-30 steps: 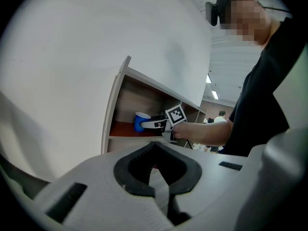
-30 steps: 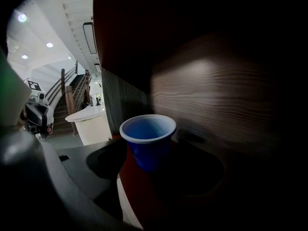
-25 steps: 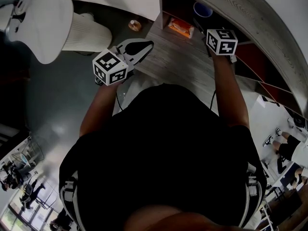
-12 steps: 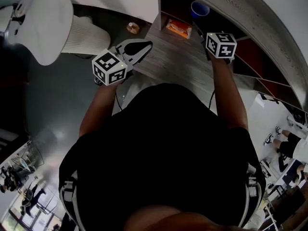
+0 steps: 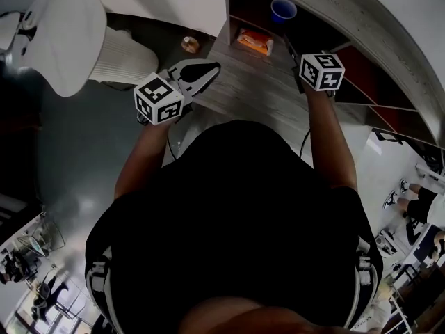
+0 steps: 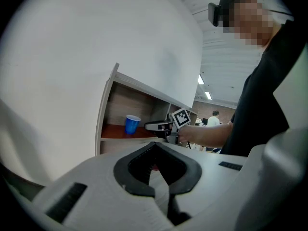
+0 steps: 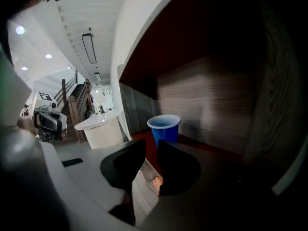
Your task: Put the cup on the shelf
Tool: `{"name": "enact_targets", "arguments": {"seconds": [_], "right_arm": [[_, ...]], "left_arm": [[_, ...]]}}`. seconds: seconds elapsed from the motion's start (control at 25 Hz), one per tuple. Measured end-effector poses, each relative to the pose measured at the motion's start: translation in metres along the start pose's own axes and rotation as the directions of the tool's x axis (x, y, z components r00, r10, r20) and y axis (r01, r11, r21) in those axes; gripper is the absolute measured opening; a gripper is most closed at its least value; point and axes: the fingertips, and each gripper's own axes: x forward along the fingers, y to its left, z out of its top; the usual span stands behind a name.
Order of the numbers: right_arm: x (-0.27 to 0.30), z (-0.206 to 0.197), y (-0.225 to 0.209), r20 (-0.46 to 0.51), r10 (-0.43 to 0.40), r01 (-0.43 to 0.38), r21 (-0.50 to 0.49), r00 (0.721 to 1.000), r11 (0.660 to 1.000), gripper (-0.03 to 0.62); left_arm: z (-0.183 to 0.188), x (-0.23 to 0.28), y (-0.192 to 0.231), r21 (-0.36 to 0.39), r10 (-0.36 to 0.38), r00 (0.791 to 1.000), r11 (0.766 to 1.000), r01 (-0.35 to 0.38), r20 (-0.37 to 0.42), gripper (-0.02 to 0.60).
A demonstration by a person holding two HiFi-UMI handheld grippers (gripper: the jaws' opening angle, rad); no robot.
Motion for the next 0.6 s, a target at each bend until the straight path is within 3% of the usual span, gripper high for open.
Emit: {"name": "enact_targets", "arguments": {"seconds": [0.16,0.6], "right_arm": [[-0.015,0.004,0.008,0.022,-0.006,0.007,-0.03,1.0,1.0,0.044],[-0.057,0.007,0.035,0.067,-0.024,0.029,-0.076,0.997,0.997,0.017]], "left_arm": [[0.001,-0.006,-0.009,0.008,-0.007,1.0,1.0,0.007,0.006,0.017],[0.002,-0.021,-0.041,-0.023,-0.071,0.997,0.997,0.072,0.033,0.017]]}}
